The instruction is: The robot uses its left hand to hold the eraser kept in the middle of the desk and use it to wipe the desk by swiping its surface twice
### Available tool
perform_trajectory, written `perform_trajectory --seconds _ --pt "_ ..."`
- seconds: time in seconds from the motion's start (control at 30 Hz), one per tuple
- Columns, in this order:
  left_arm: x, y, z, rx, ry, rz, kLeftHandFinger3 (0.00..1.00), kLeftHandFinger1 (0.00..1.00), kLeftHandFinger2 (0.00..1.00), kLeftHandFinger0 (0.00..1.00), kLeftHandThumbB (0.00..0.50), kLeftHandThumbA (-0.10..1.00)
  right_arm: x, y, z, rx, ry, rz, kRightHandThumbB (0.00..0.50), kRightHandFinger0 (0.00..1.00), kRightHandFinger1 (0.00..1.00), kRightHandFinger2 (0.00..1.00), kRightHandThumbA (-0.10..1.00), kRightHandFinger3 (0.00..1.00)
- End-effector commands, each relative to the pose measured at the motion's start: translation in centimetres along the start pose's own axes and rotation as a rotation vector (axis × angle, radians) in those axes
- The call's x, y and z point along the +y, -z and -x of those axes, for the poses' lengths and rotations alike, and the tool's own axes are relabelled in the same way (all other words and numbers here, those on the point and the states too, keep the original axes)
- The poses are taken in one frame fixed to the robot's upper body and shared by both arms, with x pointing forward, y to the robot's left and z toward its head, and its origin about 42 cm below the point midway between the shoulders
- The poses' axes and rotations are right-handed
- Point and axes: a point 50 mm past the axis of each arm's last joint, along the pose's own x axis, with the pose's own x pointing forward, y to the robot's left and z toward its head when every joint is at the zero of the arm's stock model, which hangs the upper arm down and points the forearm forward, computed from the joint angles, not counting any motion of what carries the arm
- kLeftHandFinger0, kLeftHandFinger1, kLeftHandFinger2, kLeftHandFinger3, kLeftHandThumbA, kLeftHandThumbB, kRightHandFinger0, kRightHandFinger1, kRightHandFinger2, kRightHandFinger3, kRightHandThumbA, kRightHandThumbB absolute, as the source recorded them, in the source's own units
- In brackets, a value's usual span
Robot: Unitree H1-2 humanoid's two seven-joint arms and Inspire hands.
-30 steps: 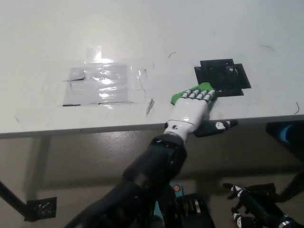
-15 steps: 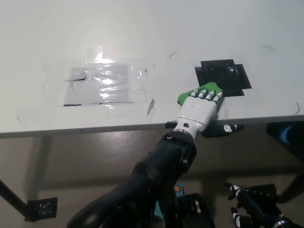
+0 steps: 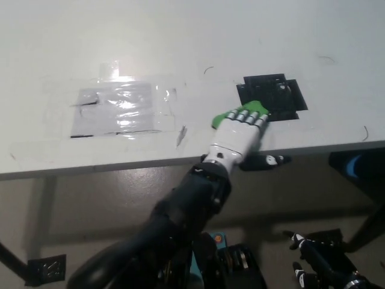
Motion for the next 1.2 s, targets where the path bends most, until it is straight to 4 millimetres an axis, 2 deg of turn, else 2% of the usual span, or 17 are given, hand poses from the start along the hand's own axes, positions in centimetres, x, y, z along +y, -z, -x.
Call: perform_trajectory --seconds 0.0,0.13,0.17,0.2,0.27,0.4,0.47,0.5,0.57,0.7,0.77,0.83,0.9,0.93,1.0,1.03,1.17 --pt "-9.9 14.7 9.1 0.4 0.483 0.097 1.0 1.0 1.0 1.0 0.392 1.0 -1.5 -0.1 0.0 0.028 0.087 0.005 0.051 0.59 0.69 0.81 0.24 0.98" --pt "-10.1 17.6 10.8 0.493 0.469 0.155 1.0 1.0 1.0 1.0 0.382 1.0 -1.3 0.1 0.3 0.035 0.086 0.0 0.038 0.6 0.7 0.82 0.24 0.99" --pt "-10.0 17.9 10.9 0.504 0.477 0.162 1.0 1.0 1.0 1.0 0.336 1.0 -1.3 0.3 0.4 0.039 0.085 0.0 0.037 0.6 0.7 0.82 0.25 0.99" --pt "-10.0 18.8 11.5 0.528 0.48 0.156 1.0 1.0 1.0 1.0 0.376 1.0 -1.3 0.4 0.4 0.035 0.087 0.0 0.041 0.59 0.69 0.82 0.25 0.98" --pt "-9.9 19.9 12.1 0.556 0.475 0.157 1.0 1.0 1.0 1.0 0.392 1.0 -1.3 0.6 0.4 0.029 0.097 0.007 0.042 0.57 0.68 0.8 0.26 0.96" --pt "-10.0 22.3 14.0 0.636 0.475 0.183 1.0 1.0 1.0 1.0 0.394 1.0 -1.1 0.8 0.5 0.039 0.082 -0.008 0.027 0.59 0.69 0.82 0.3 0.99" --pt "-10.0 22.6 14.4 0.652 0.472 0.195 1.0 1.0 1.0 1.0 0.37 1.0 -1.0 1.0 0.7 0.042 0.085 -0.01 0.028 0.58 0.68 0.82 0.3 0.98" --pt "-10.4 23.8 15.8 0.689 0.483 0.213 1.0 1.0 1.0 1.0 0.39 1.0 -1.0 1.2 0.7 0.04 0.093 -0.022 0.036 0.57 0.67 0.8 0.3 0.97" --pt "-10.7 24.3 16.4 0.723 0.485 0.231 1.0 1.0 1.0 1.0 0.407 1.0 -1.1 1.3 0.8 0.044 0.1 -0.026 0.037 0.56 0.66 0.8 0.3 0.96" --pt "-11.2 25.6 18.3 0.794 0.455 0.32 1.0 1.0 1.0 1.0 0.41 1.0 -1.0 1.7 1.0 0.051 0.117 -0.043 0.043 0.55 0.66 0.79 0.29 0.95" --pt "-11.8 26.7 20.5 0.899 0.432 0.405 1.0 1.0 1.0 1.0 0.437 1.0 -0.8 1.8 1.1 0.065 0.116 -0.054 0.04 0.55 0.66 0.79 0.28 0.94" --pt "-12.1 27.0 21.0 0.935 0.43 0.443 1.0 1.0 1.0 1.0 0.442 1.0 -0.6 2.0 1.3 0.07 0.116 -0.057 0.038 0.54 0.65 0.79 0.26 0.95" --pt "-12.7 27.8 22.6 0.96 0.452 0.461 1.0 1.0 1.0 1.0 0.447 1.0 -0.6 2.2 1.4 0.074 0.12 -0.057 0.038 0.54 0.65 0.79 0.24 0.94" --pt "-12.8 28.0 23.0 0.961 0.455 0.462 1.0 1.0 1.0 1.0 0.466 1.0 -0.5 2.3 1.5 0.076 0.118 -0.058 0.034 0.55 0.66 0.79 0.24 0.94" --pt "-13.5 28.3 24.1 0.982 0.479 0.482 1.0 1.0 1.0 1.0 0.45 1.0 -0.3 2.4 1.4 0.079 0.117 -0.067 0.045 0.56 0.67 0.8 0.24 0.93" --pt "-13.9 28.2 24.5 0.988 0.469 0.492 1.0 1.0 1.0 1.0 0.481 1.0 -0.2 2.3 1.4 0.077 0.116 -0.069 0.044 0.56 0.67 0.8 0.23 0.93" --pt "-14.7 27.1 24.6 0.999 0.47 0.518 1.0 1.0 1.0 1.0 0.444 1.0 0.2 2.5 1.6 0.076 0.109 -0.082 0.036 0.55 0.67 0.81 0.2 0.94"
